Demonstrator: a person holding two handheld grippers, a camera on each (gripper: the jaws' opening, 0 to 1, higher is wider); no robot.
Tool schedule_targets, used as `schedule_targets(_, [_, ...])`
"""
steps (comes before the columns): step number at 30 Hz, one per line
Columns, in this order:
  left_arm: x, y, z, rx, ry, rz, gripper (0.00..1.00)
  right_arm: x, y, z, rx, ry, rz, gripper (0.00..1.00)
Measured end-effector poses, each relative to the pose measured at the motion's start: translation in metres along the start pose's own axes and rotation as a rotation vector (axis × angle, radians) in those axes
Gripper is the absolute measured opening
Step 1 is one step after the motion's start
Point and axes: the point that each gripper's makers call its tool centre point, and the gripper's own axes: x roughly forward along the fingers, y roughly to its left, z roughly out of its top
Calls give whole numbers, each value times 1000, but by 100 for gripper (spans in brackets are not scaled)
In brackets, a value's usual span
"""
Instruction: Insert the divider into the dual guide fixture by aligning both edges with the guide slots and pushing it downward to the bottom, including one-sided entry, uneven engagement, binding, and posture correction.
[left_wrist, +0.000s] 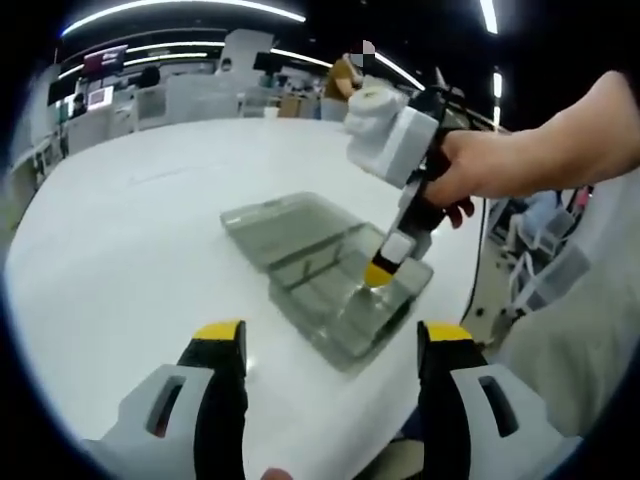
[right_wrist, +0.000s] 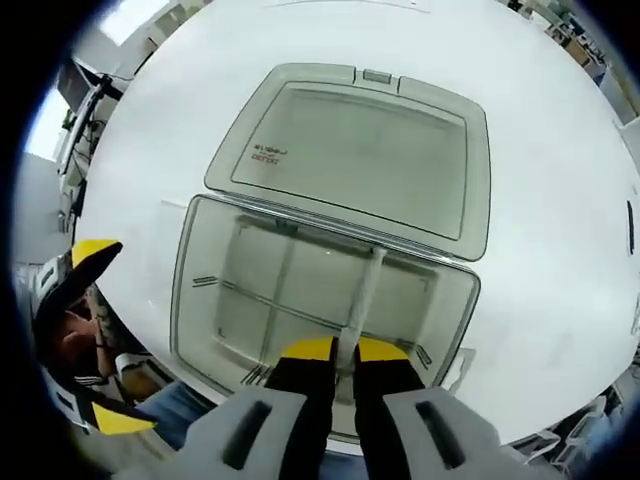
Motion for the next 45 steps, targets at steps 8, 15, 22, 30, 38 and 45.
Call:
schedule_targets(8, [-9, 5, -4, -22, 4, 49, 67, 3, 5, -3, -89, -11, 46, 7])
schedule_targets(15, [-12, 3, -9, -39, 11, 78, 67, -1, 6, -10, -146, -30, 80, 17])
schedule_targets(22, [-16, -1, -19, -59, 26, 105, 67, -13, 7, -13, -153, -93, 156, 23])
schedule_targets(30, [-19, -1, -23, -63, 42, 126, 67, -25, 10, -17, -220, -147, 203, 24])
schedule_targets(38, [-23, 2, -28, -64, 60, 144, 67, -25, 7, -5, -352, -256, 250, 25])
schedule_targets(45, [-27, 10, -32, -62, 78, 158, 67, -29, 11, -10, -454, -315, 306, 27])
